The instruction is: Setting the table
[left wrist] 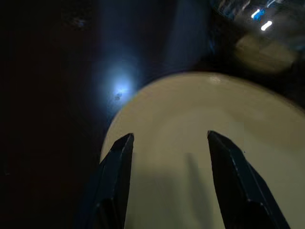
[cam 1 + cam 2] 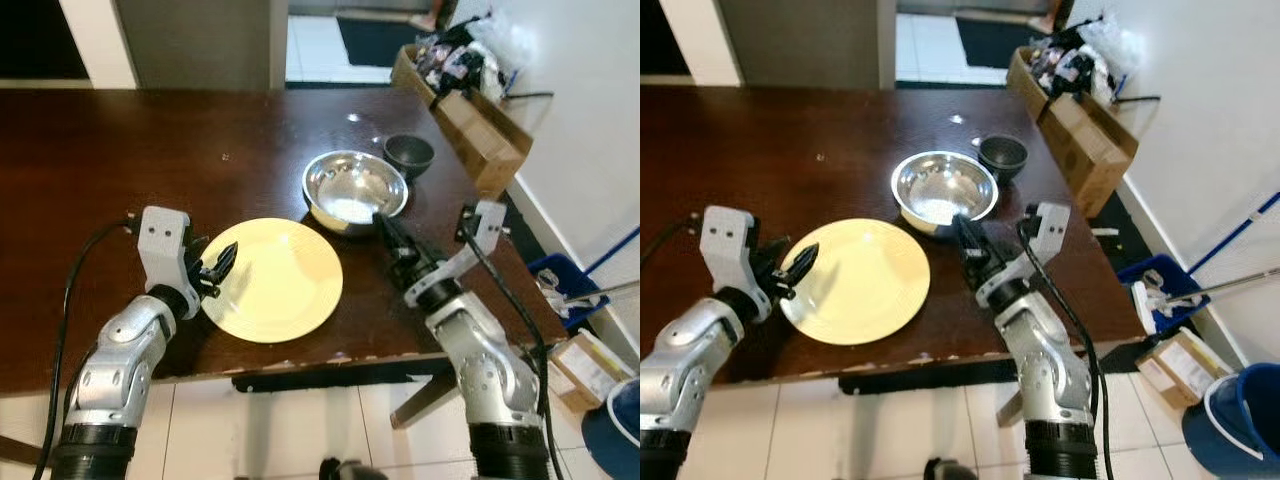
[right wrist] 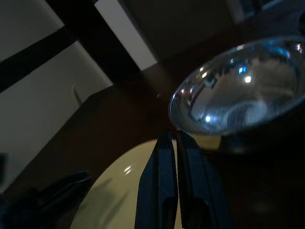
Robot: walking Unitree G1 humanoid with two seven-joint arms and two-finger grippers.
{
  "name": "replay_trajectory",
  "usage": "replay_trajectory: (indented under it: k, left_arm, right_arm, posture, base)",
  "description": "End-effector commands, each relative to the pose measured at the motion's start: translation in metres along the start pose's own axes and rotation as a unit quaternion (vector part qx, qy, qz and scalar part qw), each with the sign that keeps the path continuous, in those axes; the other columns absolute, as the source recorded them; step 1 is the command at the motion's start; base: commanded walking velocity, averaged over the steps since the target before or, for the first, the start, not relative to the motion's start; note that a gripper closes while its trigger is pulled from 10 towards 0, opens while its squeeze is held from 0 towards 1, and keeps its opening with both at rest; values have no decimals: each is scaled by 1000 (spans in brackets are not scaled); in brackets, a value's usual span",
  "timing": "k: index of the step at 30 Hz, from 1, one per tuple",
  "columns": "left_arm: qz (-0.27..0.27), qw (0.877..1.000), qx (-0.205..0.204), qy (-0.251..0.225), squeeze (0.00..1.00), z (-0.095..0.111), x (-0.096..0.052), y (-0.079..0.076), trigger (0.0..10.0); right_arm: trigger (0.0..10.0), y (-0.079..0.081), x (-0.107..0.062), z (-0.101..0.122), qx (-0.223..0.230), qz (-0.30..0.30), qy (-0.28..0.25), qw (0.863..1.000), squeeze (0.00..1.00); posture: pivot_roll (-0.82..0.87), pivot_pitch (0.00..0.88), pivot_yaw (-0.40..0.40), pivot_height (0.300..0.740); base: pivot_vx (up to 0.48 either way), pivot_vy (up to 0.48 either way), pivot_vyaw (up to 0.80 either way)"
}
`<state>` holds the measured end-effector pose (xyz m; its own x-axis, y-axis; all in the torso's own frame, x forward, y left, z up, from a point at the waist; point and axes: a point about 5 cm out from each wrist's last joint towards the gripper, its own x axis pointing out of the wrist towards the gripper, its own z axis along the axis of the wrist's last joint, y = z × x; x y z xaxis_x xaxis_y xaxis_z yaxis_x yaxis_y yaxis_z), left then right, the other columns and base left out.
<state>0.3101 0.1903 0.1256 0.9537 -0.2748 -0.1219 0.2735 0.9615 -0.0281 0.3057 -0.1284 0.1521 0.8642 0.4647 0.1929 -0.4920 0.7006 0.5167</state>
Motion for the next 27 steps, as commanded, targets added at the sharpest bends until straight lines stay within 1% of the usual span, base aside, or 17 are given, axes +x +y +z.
replay_trajectory:
  k: [1, 2, 4, 6, 8, 9, 11, 12, 15, 17, 20, 21, 23, 24, 27]
  left_arm:
    - [28, 996, 26, 78, 0, -40, -8, 13, 10000]
    - [35, 994, 25, 97, 0, -50, -12, 15, 10000]
    - [40, 992, 24, 116, 0, -62, -20, 16, 10000]
    - [30, 988, 26, 146, 0, -77, -29, 14, 10000]
    - [7, 983, 30, 183, 0, -95, -39, 10, 10000]
    - [7, 983, 30, 183, 0, -95, -39, 10, 10000]
    - [-2, 981, 27, 191, 0, -103, -43, 7, 10000]
    - [-3, 982, 24, 186, 0, -103, -44, 5, 10000]
    - [-12, 985, 28, 169, 0, -100, -40, -1, 10000]
    - [-15, 986, 34, 165, 0, -100, -40, -3, 10000]
    - [-22, 986, 42, 159, 0, -100, -39, -5, 10000]
    - [-22, 986, 42, 159, 0, -100, -39, -5, 10000]
    - [-24, 986, 42, 156, 0, -99, -39, -5, 10000]
    - [-24, 986, 42, 156, 0, -99, -39, -5, 10000]
    - [-22, 988, 41, 150, 0, -97, -40, -4, 10000]
  right_arm:
    - [10000, -11, -12, -19, 28, 0, 48, 998, 0]
    - [10000, -12, -13, -21, 26, 2, 55, 998, 0]
    - [10000, -13, -13, -23, 24, 2, 59, 998, 0]
    - [10000, -13, -12, -24, 25, 4, 59, 998, 0]
    - [10000, -13, -9, -25, 27, 7, 62, 998, 0]
    - [10000, -13, -9, -25, 27, 7, 62, 998, 0]
    - [10000, -13, -7, -26, 26, 7, 64, 998, 0]
    - [10000, -14, -5, -27, 29, 3, 66, 997, 1000]
    - [10000, -15, -2, -28, 36, 8, 73, 997, 1000]
    - [10000, -15, -1, -28, 40, 12, 74, 996, 1000]
    - [10000, -12, 3, -29, 79, 27, 76, 994, 1000]
    - [10000, -12, 3, -29, 79, 27, 76, 994, 1000]
    - [10000, -11, 4, -37, 106, 35, 87, 990, 1000]
    - [10000, -11, 4, -37, 106, 35, 87, 990, 1000]
    - [10000, -8, 7, -52, 138, 50, 113, 983, 1000]
  posture:
    - [-43, 51, -1, 740]
    - [-44, 52, -1, 740]
    - [-44, 57, -4, 740]
    - [-38, 62, -9, 740]
    - [-37, 68, -14, 740]
    - [-37, 68, -14, 740]
    - [-35, 69, -17, 740]
    - [-32, 73, -24, 740]
    - [-30, 74, -27, 740]
    - [-31, 74, -26, 740]
    - [-35, 76, -23, 740]
    - [-35, 76, -23, 740]
    - [-29, 79, -25, 740]
    - [-29, 79, -25, 740]
    - [-14, 80, -28, 740]
  base:
    - [0, 0, 0]
    - [0, 0, 0]
    - [0, 0, 0]
    - [0, 0, 0]
    - [0, 0, 0]
    - [0, 0, 0]
    - [0, 0, 0]
    - [0, 0, 0]
    - [0, 0, 0]
    - [0, 0, 0]
    - [0, 0, 0]
    - [0, 0, 0]
    - [0, 0, 0]
    - [0, 0, 0]
    - [0, 0, 0]
